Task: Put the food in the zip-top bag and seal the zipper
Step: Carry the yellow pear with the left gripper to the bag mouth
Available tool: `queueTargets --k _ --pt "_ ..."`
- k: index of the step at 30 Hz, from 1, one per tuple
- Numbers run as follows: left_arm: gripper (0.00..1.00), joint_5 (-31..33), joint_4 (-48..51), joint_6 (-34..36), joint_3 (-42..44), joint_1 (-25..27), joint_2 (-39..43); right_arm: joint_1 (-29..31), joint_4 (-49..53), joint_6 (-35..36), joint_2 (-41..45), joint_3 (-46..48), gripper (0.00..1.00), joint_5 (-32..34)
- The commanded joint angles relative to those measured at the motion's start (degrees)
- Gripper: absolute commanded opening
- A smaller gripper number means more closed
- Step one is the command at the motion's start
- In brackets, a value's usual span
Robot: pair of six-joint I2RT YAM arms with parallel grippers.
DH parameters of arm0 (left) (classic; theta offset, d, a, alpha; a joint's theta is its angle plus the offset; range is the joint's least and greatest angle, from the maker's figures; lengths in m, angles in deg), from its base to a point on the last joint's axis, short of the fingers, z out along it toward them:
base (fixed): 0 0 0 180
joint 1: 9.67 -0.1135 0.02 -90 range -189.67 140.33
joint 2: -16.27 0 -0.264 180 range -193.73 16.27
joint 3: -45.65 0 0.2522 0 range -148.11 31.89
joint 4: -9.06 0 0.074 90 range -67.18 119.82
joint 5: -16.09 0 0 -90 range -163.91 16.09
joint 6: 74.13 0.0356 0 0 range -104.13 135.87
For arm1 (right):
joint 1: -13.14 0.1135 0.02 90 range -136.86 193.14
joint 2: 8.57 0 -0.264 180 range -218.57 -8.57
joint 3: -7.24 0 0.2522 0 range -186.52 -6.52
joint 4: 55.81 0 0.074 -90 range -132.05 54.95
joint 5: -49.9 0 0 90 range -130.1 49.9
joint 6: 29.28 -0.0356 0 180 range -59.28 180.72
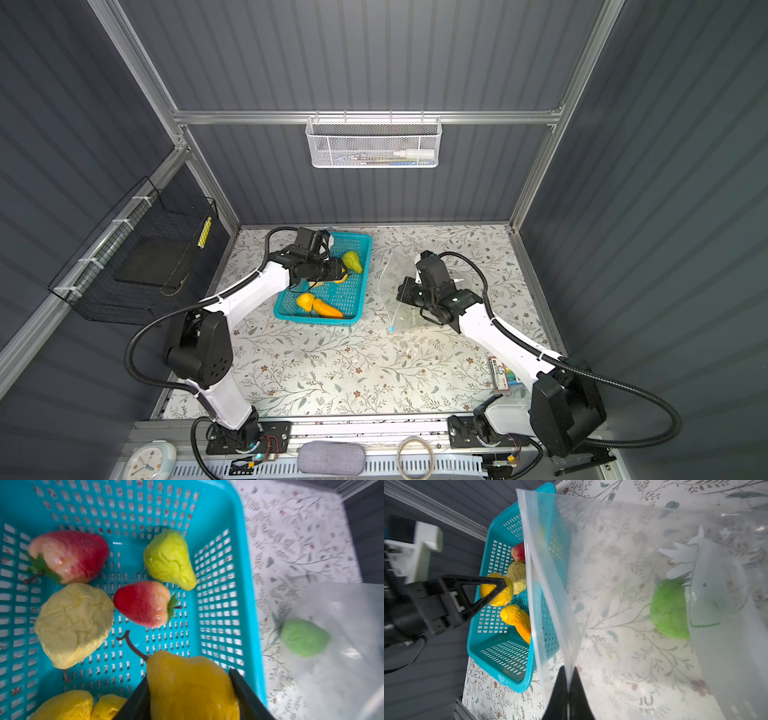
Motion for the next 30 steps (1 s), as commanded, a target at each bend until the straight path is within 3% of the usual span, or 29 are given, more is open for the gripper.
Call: queueTargets --k 1,9,13,18,24,30 --pt "0.55 -6.11 -5.57 -4.19 3.34 0.12 4.37 -0.30 -0.25 -0.36 -0.14 -1.09 0.00 -0.13" --pt "0.55 -10.12 -22.71 -17.51 11.06 2.02 12.04 -0.23 -5.67 -5.19 -0.97 0.41 0.00 -3.93" --pt "0.55 -12.55 -30.98 -22.63 13.53 5.45 12.67 0.02 -8.23 -7.37 -2.06 0.19 0.00 -5.46" --pt "0.56 -11.13 -34.04 -23.79 13.42 9.73 11.32 0.52 -9.77 -8.07 -2.72 -1.00 0.00 -6.07" --pt "0.56 -10.96 -36.02 -24.74 14.21 11.47 9.35 0.59 -12.41 -9.41 -2.35 -1.00 0.00 -7.85" --pt "0.56 -5.90 -35.62 -24.91 16.42 12.12 9.05 0.58 -13.00 -9.27 0.08 0.57 0.00 -7.44"
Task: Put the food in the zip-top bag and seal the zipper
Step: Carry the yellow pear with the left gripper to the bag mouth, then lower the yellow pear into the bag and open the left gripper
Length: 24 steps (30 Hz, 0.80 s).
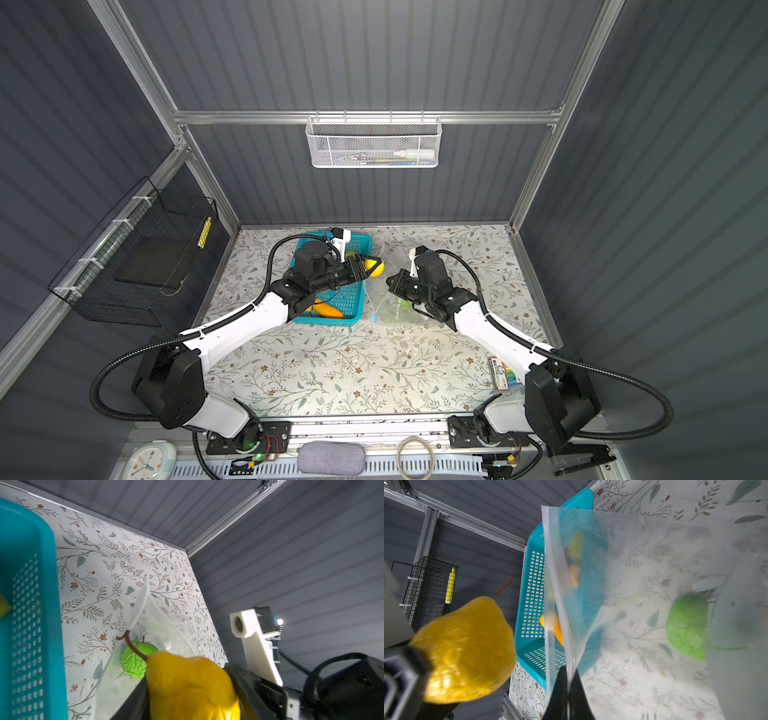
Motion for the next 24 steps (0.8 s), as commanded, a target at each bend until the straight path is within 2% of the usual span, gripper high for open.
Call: queueTargets --k 1,6,9,24 --pt "0.56 2.23 -1.28 -0.79 1.19 0.58 -0.86 0.23 -2.02 -0.26 2.53 0.81 0.00 -0.35" --pt "0.57 2.68 1.38 0.18 0.67 1.36 -2.74 0.28 -2.40 0.15 3.16 1.55 0.00 -0.32" --pt "0.57 5.36 7.95 3.72 -1.52 2.56 -4.05 0.28 -2.39 0.37 2.88 1.83 0.00 -0.51" --pt "0.62 14.57 23.12 14.63 -11.28 8.76 -9.32 1.70 -1.28 1.83 -1.62 0.11 0.00 -0.83"
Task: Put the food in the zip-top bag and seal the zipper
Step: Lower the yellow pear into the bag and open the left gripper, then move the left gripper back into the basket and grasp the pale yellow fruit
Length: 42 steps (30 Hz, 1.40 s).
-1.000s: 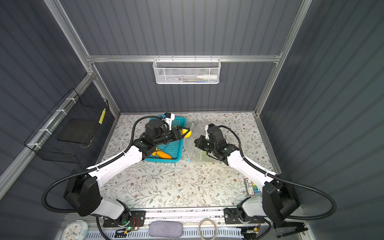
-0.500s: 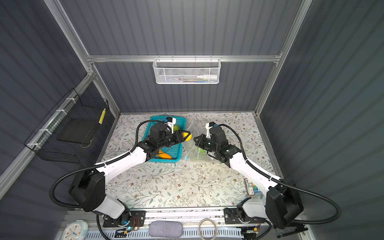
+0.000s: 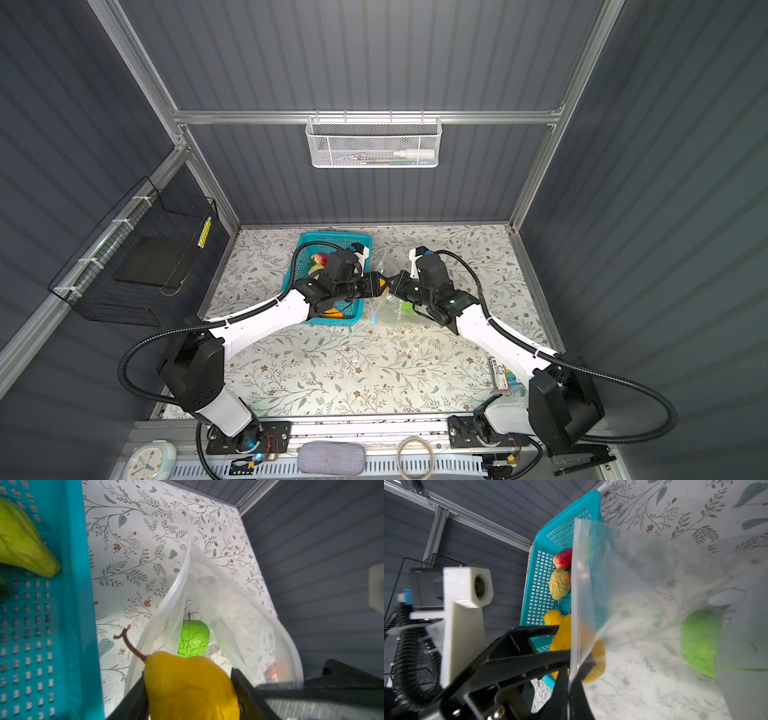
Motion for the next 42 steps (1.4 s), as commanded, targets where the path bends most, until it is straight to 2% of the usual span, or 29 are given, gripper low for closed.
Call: queueTargets --k 1,7,15,24,27,33,42 --pt "0.62 1.51 4.85 4.18 -3.28 1.82 -1.58 1.33 -0.18 1.18 -2.21 -1.47 0.00 -0.98" --pt "0.65 4.07 7.83 4.44 -4.38 1.78 -2.29 1.95 0.11 1.55 -3.40 -2.38 0.00 -0.21" --pt "0.66 3.30 8.75 4.21 -4.87 1.83 -1.71 1.94 1.59 1.55 -5.29 -4.26 0.00 1.02" --pt "0.81 7.38 8.69 6.45 -4.26 1.03 5.16 1.90 4.12 2.56 -5.84 -5.88 0.00 1.69" --pt "0.86 5.85 8.52 6.47 -4.30 -1.17 7.83 1.82 5.06 2.66 -5.96 -6.32 0.00 1.86" --pt "0.89 2.94 9.53 6.30 -2.50 -9.16 11.30 1.55 6.52 3.47 -5.26 -7.42 0.00 2.38" --pt "0.93 9.68 18.15 17.33 -4.26 -15.42 8.59 1.21 7.81 4.40 -5.00 -8.02 0.00 2.79"
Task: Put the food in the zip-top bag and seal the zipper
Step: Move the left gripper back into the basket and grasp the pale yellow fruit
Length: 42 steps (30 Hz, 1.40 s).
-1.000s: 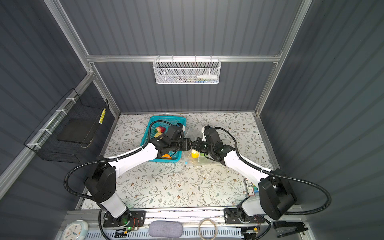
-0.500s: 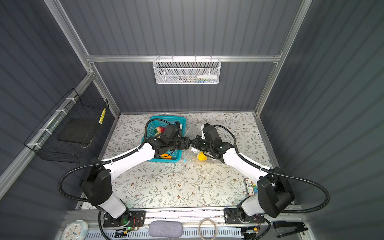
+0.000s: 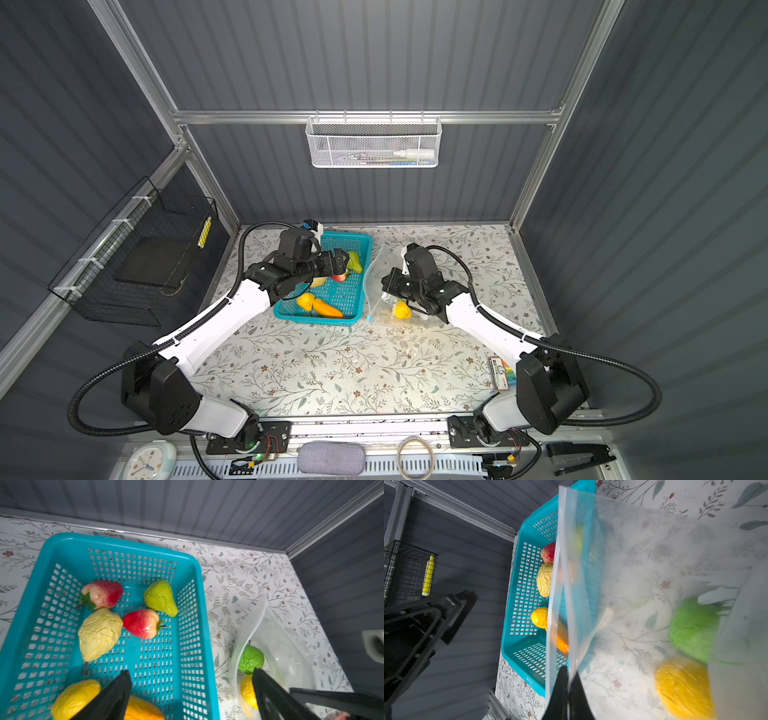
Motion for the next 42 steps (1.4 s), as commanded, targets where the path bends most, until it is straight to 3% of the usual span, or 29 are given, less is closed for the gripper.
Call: queueTargets --k 1,8,13,26,42 --pt "0.94 1.85 3.73 5.89 -1.24 -2.42 -2.25 -0.28 1.44 1.10 0.10 -0.97 0.00 0.65" --pt "0.94 -1.14 2.04 8.97 -2.37 -9.67 -9.29 -0.36 1.49 0.90 0.45 0.20 0.00 0.83" --pt "0.93 -3.03 0.48 4.81 -3.88 -12.67 -14.79 -0.56 1.73 1.36 0.24 0.46 0.00 1.22" --pt "0.93 -2.80 1.50 2.08 -12.03 -13.39 -27.54 -0.91 1.28 1.39 1.19 3.53 0.00 2.24" --pt "0.90 -4.08 1.73 3.54 -14.51 -13.39 -34.26 -1.07 0.48 0.93 1.99 5.39 0.00 2.84"
